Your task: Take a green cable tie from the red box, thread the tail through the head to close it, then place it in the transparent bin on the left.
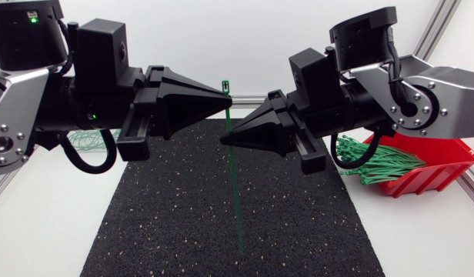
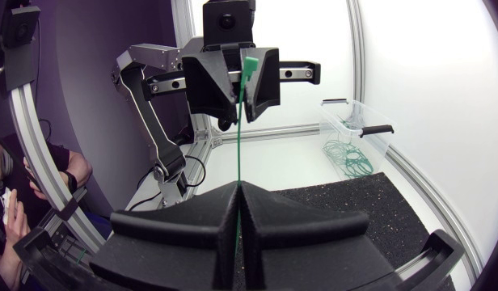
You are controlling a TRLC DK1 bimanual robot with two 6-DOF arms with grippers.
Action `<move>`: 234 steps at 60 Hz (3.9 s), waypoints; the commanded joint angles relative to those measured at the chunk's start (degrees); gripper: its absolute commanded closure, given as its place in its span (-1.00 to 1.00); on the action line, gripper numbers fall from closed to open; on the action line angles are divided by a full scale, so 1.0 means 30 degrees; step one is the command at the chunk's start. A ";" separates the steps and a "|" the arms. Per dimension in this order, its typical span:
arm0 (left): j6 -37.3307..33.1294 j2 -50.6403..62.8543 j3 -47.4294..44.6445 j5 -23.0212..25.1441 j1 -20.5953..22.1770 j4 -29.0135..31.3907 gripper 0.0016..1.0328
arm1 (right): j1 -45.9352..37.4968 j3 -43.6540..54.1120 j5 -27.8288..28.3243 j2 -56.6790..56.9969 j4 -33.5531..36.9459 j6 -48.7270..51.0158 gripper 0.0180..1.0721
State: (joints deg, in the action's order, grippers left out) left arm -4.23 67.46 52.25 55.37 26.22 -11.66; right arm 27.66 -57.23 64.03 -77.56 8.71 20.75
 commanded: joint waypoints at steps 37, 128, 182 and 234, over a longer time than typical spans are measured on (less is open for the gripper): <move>0.0648 0.0189 0.0631 -0.0353 -0.0097 0.0254 0.92 | 0.1356 0.1118 -0.1802 0.0834 -0.1204 -0.0736 0.89; 0.0531 0.0335 0.2388 -0.0851 -0.2557 0.4444 0.93 | -0.0167 -0.0932 -0.7720 0.1273 1.0896 0.8990 -0.93; 0.0443 0.0335 0.2857 -0.0704 -0.2440 0.6231 0.93 | 0.4227 0.0943 -1.7769 0.1127 0.8522 1.2946 -0.93; 0.1644 0.1273 0.2740 0.3339 -0.4227 0.7227 0.93 | 0.8768 0.7681 -2.2837 0.2943 -0.6741 2.4840 -0.93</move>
State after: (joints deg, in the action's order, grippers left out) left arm -0.99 70.19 59.66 64.07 13.91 10.13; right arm 54.59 -37.26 -5.37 -68.82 -4.21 87.88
